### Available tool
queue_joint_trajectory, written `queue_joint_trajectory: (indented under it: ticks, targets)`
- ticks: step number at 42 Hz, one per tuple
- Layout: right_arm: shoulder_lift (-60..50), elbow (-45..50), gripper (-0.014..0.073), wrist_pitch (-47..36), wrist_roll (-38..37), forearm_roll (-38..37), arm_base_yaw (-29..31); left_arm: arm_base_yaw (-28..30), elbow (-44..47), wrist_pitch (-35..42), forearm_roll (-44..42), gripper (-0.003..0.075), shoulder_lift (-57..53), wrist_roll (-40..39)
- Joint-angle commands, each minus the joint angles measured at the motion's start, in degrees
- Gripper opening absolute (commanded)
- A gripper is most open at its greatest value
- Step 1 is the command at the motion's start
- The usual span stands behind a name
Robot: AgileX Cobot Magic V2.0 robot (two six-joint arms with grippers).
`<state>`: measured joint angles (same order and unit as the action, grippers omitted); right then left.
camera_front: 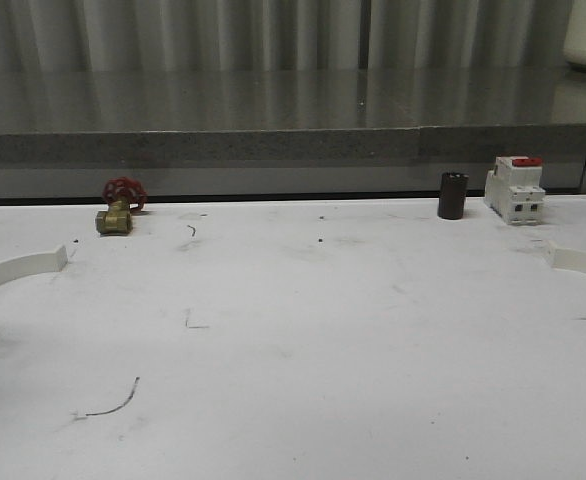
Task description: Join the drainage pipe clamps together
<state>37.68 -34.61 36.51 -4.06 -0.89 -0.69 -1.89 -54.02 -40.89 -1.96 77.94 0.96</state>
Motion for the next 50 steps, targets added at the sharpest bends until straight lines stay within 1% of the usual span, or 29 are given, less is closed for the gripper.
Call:
queue_joint_trajectory:
  ticks: [1, 9, 20, 28, 32, 36, 38, 45, 50]
  targets:
    - [0.17, -1.60, 0.0468, -3.40, 0.46, -0.44, 0.09, -0.36, -3.80, 2.60, 0.19, 0.0447, 3.00, -0.18]
    - [0.17, -1.60, 0.0468, -3.40, 0.46, -0.44, 0.09, -0.36, -7.03, 3.12, 0.31, 0.0447, 11.44, -0.18]
    - [0.17, -1.60, 0.0468, -3.40, 0.46, -0.44, 0.09, -0.36, -11.03, 3.61, 2.54, 0.0447, 20.85, -0.18]
    - [0.17, -1.60, 0.0468, -3.40, 0.46, -0.44, 0.09, -0.36, -13.75, 3.73, 2.74, 0.0446, 26.14, -0.18]
    - [0.17, -1.60, 0.0468, -3.40, 0.46, -0.44, 0.09, -0.36, -14.84, 3.83, 4.07, 0.0428, 28.06, -0.18]
    - [0.17, -1.60, 0.0468, -3.40, 0.46, -0.44, 0.09, -0.36, -15.68, 3.82, 4.18, 0.0395, 29.57, -0.18]
    - [0.17, -1.60, 0.0468, -3.40, 0.46, -0.44, 0.09, -0.36, -15.92, 3.59, 4.18, 0.0365, 30.00, -0.18]
    - [0.17, -1.60, 0.0468, -3.40, 0.46, -0.44, 0.09, -0.36, -15.92, 3.67, 4.18, 0.0223, 30.14, -0.18]
    - [0.17, -1.60, 0.0468, -3.40, 0.46, -0.44, 0.09, -0.36, -15.92, 3.04, 4.18, 0.0146, 30.14, -0.18]
